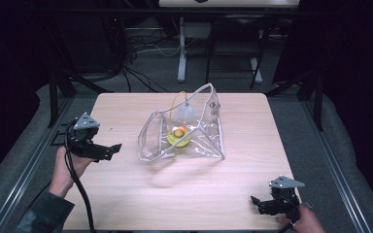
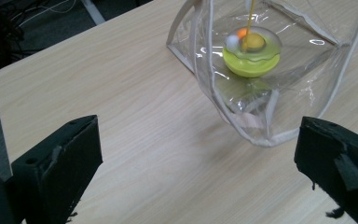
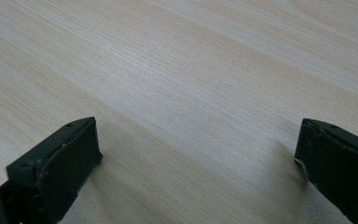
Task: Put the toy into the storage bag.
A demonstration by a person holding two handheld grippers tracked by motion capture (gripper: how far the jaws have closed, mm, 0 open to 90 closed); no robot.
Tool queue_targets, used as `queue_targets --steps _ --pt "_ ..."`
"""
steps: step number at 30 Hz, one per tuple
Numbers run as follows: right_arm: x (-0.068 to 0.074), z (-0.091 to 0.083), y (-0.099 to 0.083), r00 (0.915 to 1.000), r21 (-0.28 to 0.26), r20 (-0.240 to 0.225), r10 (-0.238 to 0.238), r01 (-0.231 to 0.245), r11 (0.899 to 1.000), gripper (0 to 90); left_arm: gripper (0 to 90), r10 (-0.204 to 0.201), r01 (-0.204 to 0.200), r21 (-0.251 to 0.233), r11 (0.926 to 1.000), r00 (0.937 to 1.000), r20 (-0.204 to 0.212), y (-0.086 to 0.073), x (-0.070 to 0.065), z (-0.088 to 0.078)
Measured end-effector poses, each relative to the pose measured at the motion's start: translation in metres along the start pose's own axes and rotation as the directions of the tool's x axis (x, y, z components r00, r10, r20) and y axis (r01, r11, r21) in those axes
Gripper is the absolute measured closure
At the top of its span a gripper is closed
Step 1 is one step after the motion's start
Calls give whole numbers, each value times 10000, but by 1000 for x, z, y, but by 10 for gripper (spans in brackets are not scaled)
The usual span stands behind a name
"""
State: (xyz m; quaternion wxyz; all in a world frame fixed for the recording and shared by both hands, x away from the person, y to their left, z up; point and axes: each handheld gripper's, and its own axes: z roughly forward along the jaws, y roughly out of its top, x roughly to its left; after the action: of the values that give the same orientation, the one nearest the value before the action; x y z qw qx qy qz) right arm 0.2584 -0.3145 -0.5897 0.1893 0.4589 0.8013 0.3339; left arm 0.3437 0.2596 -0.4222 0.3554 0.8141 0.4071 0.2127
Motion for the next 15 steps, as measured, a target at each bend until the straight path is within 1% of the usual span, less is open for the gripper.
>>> queue_targets --steps 2,7,11,13,15 --pt "0 0 0 10000 -66 -9 23 -23 10000 0 6 -113 113 11 9999 9999 -30 -9 1 1" --pt "0 0 0 10000 -48 -11 15 -15 10000 0 1 -367 364 434 9984 9993 59 -30 2 8" --pt "0 0 0 10000 -53 -15 15 -15 10000 0 2 -693 684 424 9968 9974 209 -47 0 12" --pt "0 0 0 10000 -59 -20 22 -22 10000 0 1 -917 904 450 9949 9954 290 -56 -1 15" --pt "0 0 0 10000 -50 -14 14 -14 10000 0 0 -1004 985 534 9937 9943 355 -65 -3 19"
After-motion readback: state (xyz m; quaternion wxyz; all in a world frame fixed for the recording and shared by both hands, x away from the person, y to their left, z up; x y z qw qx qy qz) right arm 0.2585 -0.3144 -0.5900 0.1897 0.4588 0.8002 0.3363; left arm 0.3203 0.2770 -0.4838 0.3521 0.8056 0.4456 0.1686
